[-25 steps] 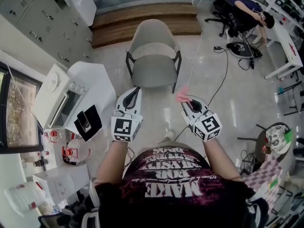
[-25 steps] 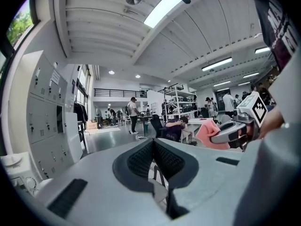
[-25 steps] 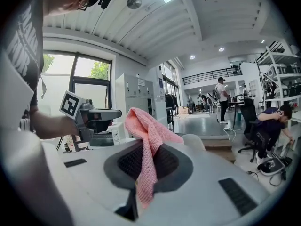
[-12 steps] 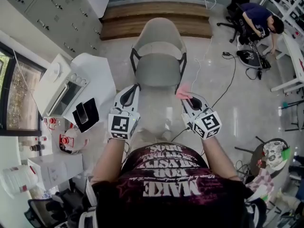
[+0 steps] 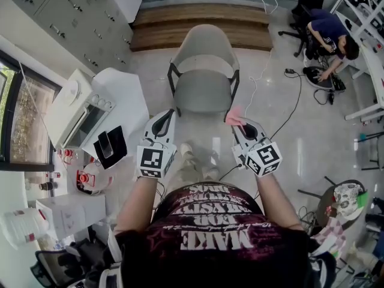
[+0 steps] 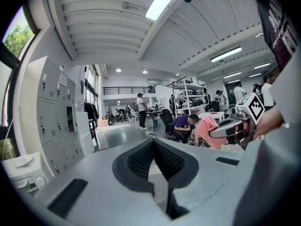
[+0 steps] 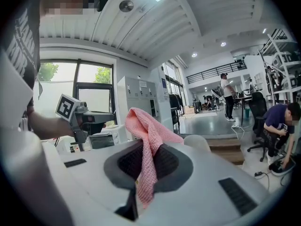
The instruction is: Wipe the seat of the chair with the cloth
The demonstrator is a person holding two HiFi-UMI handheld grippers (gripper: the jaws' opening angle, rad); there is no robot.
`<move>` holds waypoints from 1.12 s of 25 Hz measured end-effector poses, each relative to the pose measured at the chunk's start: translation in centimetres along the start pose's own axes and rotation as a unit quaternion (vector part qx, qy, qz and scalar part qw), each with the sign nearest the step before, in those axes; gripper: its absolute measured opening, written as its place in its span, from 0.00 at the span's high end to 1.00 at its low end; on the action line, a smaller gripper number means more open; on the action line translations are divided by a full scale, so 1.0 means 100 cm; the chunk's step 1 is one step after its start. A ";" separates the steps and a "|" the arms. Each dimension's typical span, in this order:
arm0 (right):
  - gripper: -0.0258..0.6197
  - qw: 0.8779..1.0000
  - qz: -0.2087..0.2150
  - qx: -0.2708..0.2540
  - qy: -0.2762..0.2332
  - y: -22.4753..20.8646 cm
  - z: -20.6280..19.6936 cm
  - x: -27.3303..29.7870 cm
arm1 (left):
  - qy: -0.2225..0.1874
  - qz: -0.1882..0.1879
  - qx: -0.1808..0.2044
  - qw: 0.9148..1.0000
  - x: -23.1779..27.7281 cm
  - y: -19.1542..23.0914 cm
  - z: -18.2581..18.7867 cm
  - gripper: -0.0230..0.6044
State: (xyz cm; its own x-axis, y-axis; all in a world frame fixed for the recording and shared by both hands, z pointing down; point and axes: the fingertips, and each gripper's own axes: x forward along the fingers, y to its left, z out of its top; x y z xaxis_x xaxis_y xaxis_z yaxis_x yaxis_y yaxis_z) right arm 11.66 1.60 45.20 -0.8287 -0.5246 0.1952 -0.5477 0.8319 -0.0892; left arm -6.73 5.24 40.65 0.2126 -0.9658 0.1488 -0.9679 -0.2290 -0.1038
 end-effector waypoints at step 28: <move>0.91 0.999 -0.025 0.004 0.022 -0.048 0.032 0.186 | 0.004 -0.026 -0.013 1.000 0.122 0.164 -0.016 0.96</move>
State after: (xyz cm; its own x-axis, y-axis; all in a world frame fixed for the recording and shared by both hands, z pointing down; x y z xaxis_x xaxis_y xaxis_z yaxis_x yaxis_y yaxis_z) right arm -1.47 -12.72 46.17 -0.7942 -0.5573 0.2422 -0.5897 0.8030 -0.0859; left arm -20.21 -10.08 42.38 0.2614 -0.9516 0.1618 -0.9588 -0.2753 -0.0698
